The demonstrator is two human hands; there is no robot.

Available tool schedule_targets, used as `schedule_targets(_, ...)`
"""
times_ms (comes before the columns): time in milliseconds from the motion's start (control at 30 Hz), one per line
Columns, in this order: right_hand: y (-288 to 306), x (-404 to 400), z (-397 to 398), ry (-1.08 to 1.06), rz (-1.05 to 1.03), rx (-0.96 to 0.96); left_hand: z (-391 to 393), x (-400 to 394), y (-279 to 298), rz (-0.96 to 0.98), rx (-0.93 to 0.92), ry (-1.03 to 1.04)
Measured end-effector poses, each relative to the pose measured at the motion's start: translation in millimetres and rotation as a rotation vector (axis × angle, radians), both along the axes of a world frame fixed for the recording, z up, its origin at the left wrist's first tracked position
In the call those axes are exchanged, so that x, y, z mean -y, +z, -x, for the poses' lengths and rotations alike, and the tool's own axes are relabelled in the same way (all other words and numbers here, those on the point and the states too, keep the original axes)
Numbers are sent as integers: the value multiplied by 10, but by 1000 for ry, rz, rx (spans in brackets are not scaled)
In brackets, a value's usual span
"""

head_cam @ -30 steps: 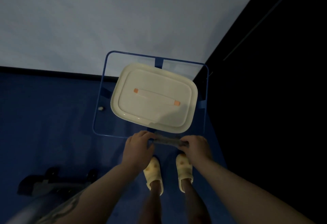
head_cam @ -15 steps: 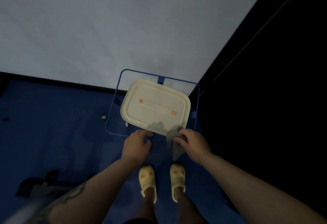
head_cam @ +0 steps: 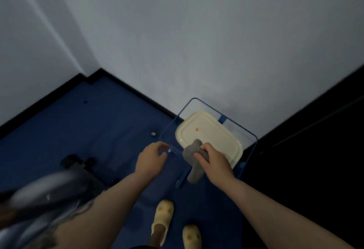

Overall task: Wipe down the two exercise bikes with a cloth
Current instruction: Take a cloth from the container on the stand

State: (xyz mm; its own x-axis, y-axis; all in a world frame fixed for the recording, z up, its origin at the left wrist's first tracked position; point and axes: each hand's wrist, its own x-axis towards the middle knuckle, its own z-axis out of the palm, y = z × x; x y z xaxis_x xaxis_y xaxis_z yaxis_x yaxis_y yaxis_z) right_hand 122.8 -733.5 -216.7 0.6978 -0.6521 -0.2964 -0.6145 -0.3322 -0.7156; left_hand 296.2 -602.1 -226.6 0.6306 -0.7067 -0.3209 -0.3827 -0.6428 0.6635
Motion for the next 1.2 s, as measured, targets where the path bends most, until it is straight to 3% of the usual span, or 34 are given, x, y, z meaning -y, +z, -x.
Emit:
schedule_targets(267, -81, -534, -335, 405, 75, 38, 469, -1354, -32, -7, -58, 488)
schedule_targets(533, 41, -1985, -630, 915, 57, 35, 1104, -2856, 184, 27, -64, 944)
schedule_targets(733, 169, -3162, -695, 1182, 57, 77, 1583, -3976, 192, 65, -46, 1195)
schedule_targets(900, 187, -4307, -543, 1306, 74, 86, 2086, -5045, 178, 78, -51, 1323)
schedule_targets(1200, 170, -6289, -266, 1319, 32, 122, 2540, -6979, 289, 37, -39, 1407)
